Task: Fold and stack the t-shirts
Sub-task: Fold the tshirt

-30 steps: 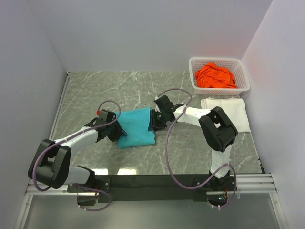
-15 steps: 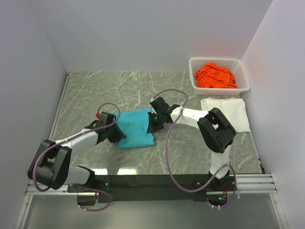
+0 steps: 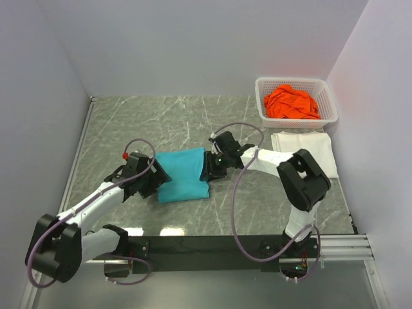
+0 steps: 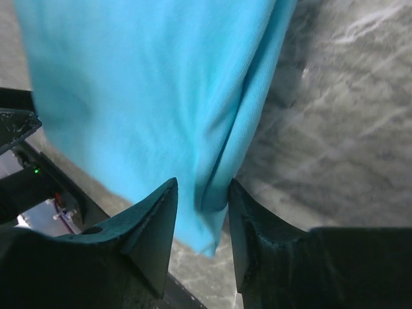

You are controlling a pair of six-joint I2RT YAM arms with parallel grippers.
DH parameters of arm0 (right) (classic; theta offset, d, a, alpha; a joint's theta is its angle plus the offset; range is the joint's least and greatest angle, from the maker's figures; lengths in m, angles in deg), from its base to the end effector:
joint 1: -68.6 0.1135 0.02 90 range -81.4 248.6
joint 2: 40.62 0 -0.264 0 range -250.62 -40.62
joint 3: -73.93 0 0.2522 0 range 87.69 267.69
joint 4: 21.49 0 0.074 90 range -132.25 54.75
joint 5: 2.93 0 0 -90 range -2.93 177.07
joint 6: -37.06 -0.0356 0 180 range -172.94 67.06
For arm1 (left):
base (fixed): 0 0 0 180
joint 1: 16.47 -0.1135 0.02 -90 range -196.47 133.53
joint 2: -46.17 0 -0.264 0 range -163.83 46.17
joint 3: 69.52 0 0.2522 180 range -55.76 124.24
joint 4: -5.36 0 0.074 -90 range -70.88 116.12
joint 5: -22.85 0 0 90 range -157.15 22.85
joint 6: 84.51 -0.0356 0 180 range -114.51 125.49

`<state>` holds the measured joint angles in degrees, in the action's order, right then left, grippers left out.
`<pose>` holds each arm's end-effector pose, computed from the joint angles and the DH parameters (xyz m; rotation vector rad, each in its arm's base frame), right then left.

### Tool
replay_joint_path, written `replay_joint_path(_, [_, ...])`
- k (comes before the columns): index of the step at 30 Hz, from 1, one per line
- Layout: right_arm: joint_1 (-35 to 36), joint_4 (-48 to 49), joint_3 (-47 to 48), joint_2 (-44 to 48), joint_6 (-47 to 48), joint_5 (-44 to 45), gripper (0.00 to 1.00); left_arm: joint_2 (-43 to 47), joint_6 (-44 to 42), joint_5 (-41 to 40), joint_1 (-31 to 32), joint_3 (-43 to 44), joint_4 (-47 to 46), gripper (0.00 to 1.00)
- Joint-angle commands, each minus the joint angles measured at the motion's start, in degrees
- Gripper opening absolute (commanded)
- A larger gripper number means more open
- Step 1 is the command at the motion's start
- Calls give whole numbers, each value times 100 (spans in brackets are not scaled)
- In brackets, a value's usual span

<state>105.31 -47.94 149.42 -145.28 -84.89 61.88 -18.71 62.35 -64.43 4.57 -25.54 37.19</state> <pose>0.2852 0.2315 0.1583 -0.3012 2.7132 0.9776 0.1953 -0.0769 0.1754 -0.7799 2.4808 -0.5993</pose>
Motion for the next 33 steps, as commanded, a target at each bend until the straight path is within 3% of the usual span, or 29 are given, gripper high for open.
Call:
replay_joint_path(1, [3, -6, -204, 674, 101, 31, 45, 483, -131, -158, 6, 309, 600, 87])
replay_joint_path(6, [3, 222, -557, 1395, 57, -126, 45, 1161, -228, 209, 14, 379, 857, 81])
replay_joint_path(11, [12, 750, -733, 1625, -57, -811, 44, 1180, -211, 668, 102, 327, 507, 65])
replay_joint_path(17, [231, 997, -470, 923, 39, -1752, 41, 582, -53, 1222, 199, -42, -286, 58])
replay_joint_path(21, [205, 1172, -583, 177, -5, -1998, 38, 188, 62, 1170, 208, -305, -576, 47])
replay_joint_path(28, [-259, 1573, -952, -686, -285, -1831, 34, 169, 466, 589, 24, -973, -637, 34])
replay_joint_path(33, [-621, 1744, -1181, -731, -462, -1858, 33, 431, 598, 817, -389, -1448, -699, 33])
